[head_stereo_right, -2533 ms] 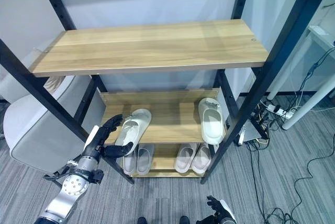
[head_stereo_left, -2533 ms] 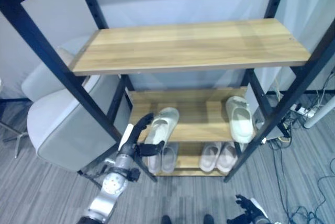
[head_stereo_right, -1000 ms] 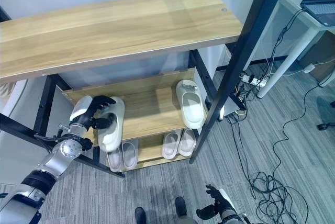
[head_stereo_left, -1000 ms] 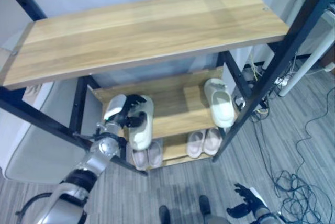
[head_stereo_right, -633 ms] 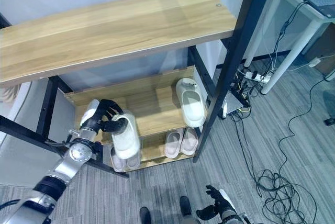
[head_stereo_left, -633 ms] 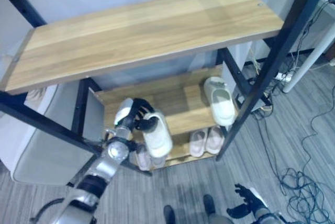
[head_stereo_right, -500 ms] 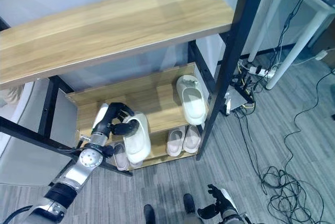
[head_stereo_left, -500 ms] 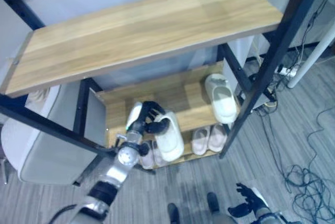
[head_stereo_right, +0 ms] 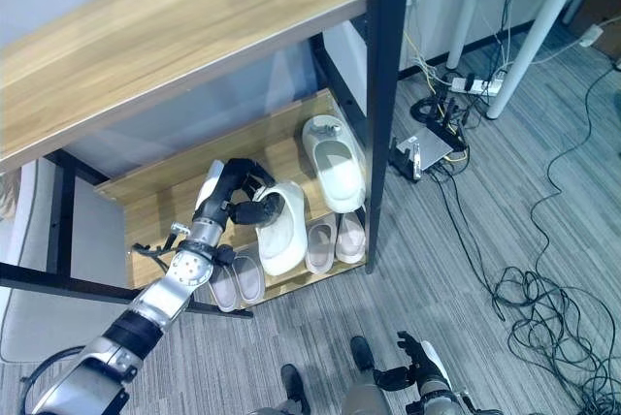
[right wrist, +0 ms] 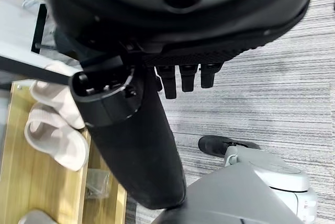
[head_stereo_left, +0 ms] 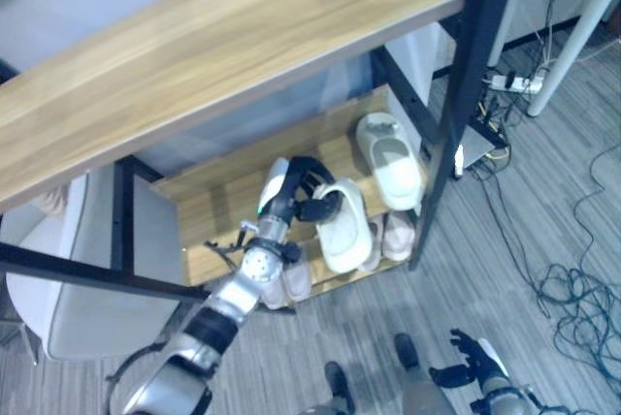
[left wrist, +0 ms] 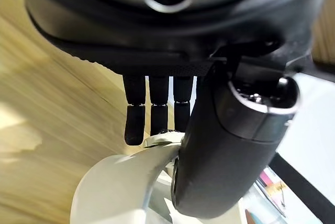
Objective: Arrange the slippers neatly on the shoe rack.
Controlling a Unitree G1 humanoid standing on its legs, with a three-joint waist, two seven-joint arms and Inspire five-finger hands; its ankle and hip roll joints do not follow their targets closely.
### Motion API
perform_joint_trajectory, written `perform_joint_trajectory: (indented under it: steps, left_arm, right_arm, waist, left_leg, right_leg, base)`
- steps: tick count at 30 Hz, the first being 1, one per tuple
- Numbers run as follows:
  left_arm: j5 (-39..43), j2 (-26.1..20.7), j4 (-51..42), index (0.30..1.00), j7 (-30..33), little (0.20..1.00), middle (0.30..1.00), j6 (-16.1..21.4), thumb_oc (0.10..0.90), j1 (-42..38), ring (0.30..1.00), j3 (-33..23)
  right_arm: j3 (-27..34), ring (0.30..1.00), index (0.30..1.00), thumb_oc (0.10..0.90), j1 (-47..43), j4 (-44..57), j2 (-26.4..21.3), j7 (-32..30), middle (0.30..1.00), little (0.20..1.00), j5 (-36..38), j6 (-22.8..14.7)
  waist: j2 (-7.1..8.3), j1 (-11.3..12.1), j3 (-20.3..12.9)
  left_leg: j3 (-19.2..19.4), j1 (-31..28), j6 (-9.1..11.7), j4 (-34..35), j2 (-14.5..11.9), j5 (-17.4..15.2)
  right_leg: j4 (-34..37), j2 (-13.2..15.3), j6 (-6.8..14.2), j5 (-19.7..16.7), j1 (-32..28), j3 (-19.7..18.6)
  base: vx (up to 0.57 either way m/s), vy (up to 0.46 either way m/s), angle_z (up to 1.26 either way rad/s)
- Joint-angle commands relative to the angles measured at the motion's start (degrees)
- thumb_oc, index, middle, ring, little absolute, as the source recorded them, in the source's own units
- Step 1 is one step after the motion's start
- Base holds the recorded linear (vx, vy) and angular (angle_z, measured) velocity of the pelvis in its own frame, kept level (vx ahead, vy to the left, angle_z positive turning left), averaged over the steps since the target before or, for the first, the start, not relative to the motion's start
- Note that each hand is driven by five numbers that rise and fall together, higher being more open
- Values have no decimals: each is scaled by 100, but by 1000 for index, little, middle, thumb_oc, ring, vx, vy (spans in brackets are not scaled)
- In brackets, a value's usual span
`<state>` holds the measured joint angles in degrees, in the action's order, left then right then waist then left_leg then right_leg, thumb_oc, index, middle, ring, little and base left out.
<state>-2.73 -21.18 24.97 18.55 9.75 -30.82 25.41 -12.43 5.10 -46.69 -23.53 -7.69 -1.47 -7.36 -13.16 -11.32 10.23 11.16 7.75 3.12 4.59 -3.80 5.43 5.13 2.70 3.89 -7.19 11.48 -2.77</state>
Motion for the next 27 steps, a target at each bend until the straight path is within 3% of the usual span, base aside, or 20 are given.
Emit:
perform_joint_trajectory:
  steps: [1,26,27]
  left_arm:
    - [-107,75,569,300,516,300,300,270,400,-978,300,-244]
    - [-307,-669,2656,300,820,300,300,21,400,-2542,300,35]
    - [-288,-662,2677,389,824,389,389,27,460,-2561,389,37]
  right_arm:
    - [-141,900,900,800,227,470,-268,-73,900,900,195,-258]
    - [-450,900,900,800,201,350,-276,-19,900,900,476,-450]
    - [-460,900,900,800,201,349,-270,-21,900,900,478,-451]
  waist:
    - [159,-88,-308]
    - [318,-209,-245]
    - [321,-214,-240]
  left_leg:
    - [-55,-118,278,41,112,-263]
    - [-38,137,350,41,32,-207]
    - [-33,148,352,41,29,-203]
  right_leg:
    - [-13,197,487,388,-10,282]
    - [-13,156,477,268,359,304]
    - [-13,157,477,265,370,300]
  base:
    - [5,-7,-12]
    - [7,-10,-4]
    - [0,0,0]
